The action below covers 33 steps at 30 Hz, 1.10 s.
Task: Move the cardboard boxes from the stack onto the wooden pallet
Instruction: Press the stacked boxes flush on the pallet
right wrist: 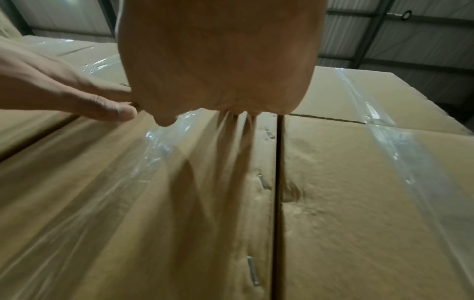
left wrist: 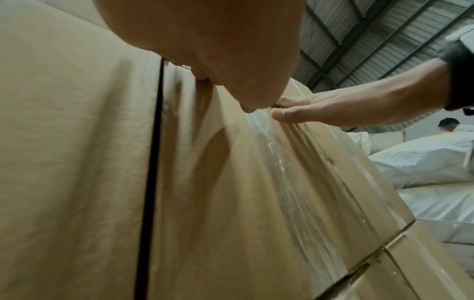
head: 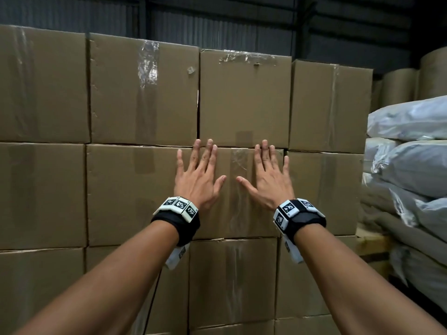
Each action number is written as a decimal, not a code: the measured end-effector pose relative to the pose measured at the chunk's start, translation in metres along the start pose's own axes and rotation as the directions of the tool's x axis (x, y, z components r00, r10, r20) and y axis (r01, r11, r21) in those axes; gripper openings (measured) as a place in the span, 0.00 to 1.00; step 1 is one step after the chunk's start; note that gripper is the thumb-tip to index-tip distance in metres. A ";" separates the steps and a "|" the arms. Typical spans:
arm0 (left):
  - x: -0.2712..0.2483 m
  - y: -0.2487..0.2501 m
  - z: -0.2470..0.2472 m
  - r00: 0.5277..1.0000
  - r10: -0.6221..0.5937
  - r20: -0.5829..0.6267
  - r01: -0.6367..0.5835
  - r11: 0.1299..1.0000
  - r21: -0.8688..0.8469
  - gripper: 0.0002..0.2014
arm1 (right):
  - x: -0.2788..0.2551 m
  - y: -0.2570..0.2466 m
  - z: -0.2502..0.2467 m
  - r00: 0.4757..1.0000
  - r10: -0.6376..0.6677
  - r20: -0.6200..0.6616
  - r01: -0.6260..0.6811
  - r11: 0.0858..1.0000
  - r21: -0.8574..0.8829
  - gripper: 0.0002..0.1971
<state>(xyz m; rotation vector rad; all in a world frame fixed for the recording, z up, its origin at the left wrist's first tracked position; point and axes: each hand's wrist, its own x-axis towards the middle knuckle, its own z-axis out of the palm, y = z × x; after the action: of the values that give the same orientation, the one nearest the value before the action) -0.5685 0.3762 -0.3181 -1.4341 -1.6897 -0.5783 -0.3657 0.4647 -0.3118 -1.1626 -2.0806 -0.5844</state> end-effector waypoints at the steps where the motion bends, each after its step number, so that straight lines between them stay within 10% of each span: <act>1: 0.000 0.002 0.000 1.000 -0.008 -0.003 0.008 1.000 -0.004 0.41 | -0.001 0.002 -0.001 1.000 -0.012 0.000 0.012 1.000 0.008 0.51; 14: 0.032 0.148 0.001 0.942 0.324 0.089 -0.326 0.945 0.004 0.40 | -0.036 0.145 -0.003 0.985 0.171 -0.010 -0.169 0.981 0.093 0.52; 33: 0.067 0.201 0.008 0.977 0.193 0.089 -0.201 0.975 0.092 0.40 | -0.022 0.193 -0.006 0.980 0.049 0.192 -0.063 0.996 0.067 0.52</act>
<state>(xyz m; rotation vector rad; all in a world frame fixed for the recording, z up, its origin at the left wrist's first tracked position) -0.3796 0.4697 -0.3004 -1.5469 -1.5900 -0.3257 -0.1886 0.5454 -0.3124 -1.2738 -2.2013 -0.3799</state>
